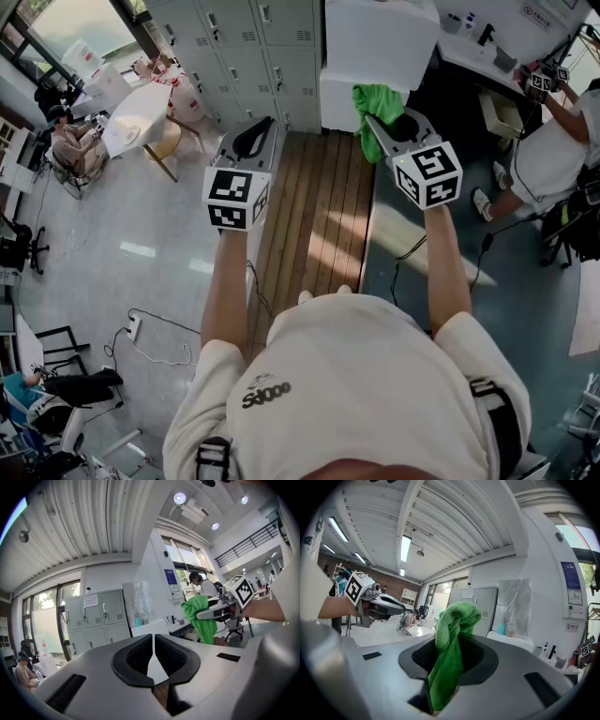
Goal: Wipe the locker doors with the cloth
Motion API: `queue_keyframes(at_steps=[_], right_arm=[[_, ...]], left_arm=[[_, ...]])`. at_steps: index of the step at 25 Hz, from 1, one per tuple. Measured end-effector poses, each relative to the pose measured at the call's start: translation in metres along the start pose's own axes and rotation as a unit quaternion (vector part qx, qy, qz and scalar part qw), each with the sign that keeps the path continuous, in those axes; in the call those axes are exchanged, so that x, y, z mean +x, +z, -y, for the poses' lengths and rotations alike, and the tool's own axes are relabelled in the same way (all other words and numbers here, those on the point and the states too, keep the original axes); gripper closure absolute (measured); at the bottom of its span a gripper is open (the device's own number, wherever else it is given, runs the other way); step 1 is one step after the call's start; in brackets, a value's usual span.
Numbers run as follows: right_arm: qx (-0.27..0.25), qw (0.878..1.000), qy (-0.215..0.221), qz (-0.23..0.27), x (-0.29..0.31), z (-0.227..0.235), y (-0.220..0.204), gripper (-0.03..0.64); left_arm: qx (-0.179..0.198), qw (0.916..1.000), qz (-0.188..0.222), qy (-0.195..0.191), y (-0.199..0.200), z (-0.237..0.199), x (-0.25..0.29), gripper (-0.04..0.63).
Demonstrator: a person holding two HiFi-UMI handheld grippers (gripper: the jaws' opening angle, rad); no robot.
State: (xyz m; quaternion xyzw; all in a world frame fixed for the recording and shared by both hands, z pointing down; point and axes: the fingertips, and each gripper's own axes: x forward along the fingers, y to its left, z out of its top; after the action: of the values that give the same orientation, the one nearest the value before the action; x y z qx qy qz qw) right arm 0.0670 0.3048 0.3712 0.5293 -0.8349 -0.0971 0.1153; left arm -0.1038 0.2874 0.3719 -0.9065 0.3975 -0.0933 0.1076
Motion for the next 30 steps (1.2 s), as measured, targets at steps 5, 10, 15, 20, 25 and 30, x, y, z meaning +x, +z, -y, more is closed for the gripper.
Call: queue_keyframes(at_steps=[5,10,15,20,25,30], right_arm=[[0.001,1.000,0.002,0.000,-0.003,0.018,-0.012,0.515],[-0.004,1.000,-0.001,0.001,-0.010,0.042,-0.025,0.514],[0.010,1.000,0.010,0.001,-0.006,0.064,-0.045,0.514],[0.015,1.000,0.015,0.002,0.009,0.086,-0.051,0.514],[0.019,1.000,0.003,-0.014,0.042,0.117,-0.072,0.514],[0.012,1.000,-0.010,-0.012,0.096,0.158,-0.089,0.514]], left_arm=[[-0.014,0.9999,-0.002,-0.002,-0.005,0.013,0.019,0.565],[-0.026,0.9996,-0.009,0.000,-0.007,0.026,0.039,0.564],[-0.039,0.9990,-0.021,0.006,-0.015,0.040,0.064,0.565],[-0.034,0.9990,-0.029,0.002,-0.015,0.036,0.094,0.564],[-0.033,0.9989,-0.033,0.000,-0.029,0.019,0.136,0.563],[-0.027,0.9991,-0.032,0.001,-0.057,-0.020,0.203,0.564]])
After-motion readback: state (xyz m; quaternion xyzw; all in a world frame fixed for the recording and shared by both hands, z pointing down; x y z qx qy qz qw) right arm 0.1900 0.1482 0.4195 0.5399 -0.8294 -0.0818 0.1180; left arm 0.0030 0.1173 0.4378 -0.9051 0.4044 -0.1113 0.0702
